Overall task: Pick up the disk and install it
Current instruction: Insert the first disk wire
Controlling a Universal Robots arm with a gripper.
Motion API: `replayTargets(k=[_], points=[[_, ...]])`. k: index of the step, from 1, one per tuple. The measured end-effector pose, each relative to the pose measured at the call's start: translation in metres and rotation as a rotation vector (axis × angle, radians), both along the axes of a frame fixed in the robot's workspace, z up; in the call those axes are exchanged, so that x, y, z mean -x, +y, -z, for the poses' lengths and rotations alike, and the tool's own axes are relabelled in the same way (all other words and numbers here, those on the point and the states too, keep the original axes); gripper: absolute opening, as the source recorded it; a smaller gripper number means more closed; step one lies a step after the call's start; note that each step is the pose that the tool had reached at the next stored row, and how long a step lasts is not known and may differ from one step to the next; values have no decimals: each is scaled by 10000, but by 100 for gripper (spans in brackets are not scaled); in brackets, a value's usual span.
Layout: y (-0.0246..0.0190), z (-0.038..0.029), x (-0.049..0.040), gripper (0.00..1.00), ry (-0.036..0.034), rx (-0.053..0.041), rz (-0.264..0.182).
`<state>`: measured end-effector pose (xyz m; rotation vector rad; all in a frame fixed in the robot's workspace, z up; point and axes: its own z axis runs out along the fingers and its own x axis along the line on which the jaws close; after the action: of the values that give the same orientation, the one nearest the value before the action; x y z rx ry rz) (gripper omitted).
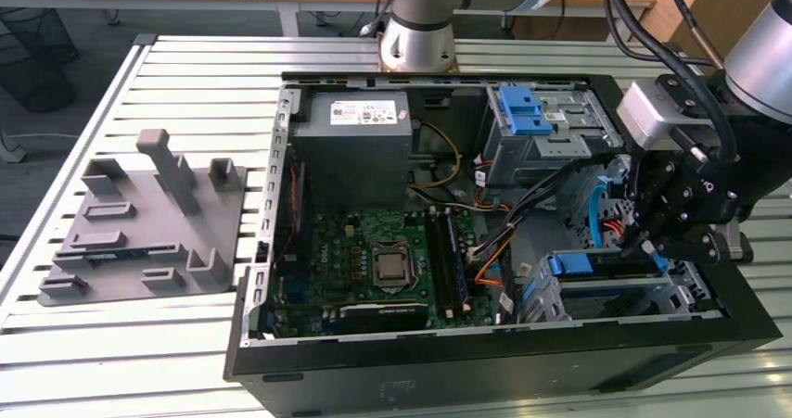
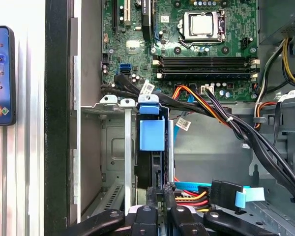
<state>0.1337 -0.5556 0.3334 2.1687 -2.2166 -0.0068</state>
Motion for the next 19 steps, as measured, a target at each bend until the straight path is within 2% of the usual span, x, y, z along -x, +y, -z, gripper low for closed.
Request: replayTargets(k=[6,8,12,19], points=[[0,2,-2,17,3,-40,0],[1,9,-2,17,4,-103,1],[1,4,-2,17,4,-153,1],[0,28,-2,17,9,-159,3]])
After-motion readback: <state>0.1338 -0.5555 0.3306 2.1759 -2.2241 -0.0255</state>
